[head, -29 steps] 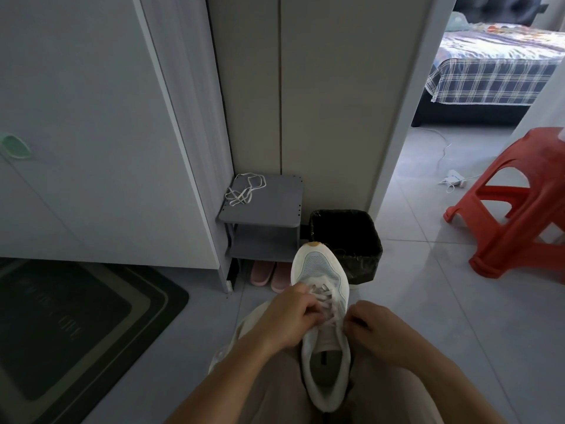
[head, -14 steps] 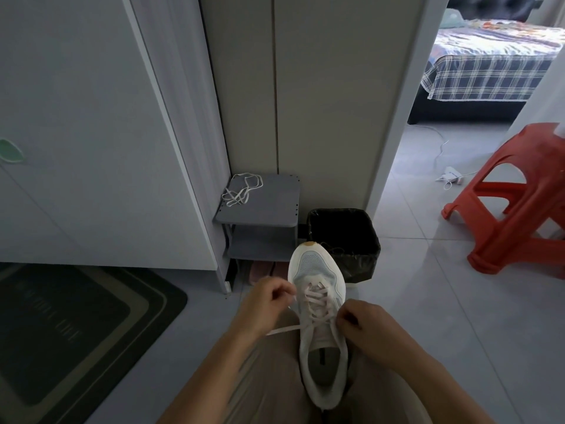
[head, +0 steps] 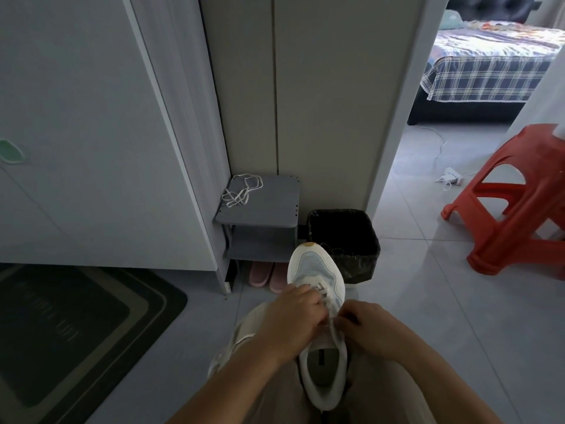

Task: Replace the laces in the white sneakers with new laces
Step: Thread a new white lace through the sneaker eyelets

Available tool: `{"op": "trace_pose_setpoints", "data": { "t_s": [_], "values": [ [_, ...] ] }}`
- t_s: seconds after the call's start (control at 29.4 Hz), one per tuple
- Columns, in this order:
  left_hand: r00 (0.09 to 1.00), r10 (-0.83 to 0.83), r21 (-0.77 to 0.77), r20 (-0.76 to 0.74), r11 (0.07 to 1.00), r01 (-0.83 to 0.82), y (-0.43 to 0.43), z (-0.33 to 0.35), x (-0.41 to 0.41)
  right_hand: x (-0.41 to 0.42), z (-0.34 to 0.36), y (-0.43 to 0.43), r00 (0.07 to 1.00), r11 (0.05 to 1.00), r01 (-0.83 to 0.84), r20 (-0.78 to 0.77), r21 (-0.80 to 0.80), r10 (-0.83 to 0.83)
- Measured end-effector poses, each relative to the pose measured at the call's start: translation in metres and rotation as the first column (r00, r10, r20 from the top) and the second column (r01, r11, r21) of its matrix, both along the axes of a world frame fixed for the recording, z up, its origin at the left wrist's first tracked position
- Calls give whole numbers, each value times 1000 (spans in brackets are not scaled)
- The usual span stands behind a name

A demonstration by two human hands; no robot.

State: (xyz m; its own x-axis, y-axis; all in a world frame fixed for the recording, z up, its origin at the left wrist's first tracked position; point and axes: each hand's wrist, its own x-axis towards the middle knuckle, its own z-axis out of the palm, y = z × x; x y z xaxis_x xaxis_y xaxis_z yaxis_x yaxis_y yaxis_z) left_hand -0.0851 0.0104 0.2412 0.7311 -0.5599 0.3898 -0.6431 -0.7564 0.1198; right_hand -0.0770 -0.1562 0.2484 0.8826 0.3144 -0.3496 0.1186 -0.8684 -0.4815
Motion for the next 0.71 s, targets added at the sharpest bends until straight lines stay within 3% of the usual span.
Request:
{"op": "trace_pose_setpoints", "data": {
  "t_s": [0.14,0.31,0.41,0.58,0.71],
  "values": [
    [993,-19,73,119,997,11,-3,-7,-1,1,0,1,998,998,59,-24,6,-58],
    [977,17,33,214,999,-25,-3,-20,-13,4,2,3,993,996,76,-96,52,-71],
    [985,72,40,159,996,-79,0,-27,-22,3,8,-1,984,984,101,-164,144,-77],
    [983,179,-86,35,981,-175,-6,-35,-30,-2,10,-7,967,953,157,-235,260,-95],
    [958,286,-106,-36,952,-288,-12,-27,-27,-4,10,-6,969,955,167,-218,246,-113]
  ]
}}
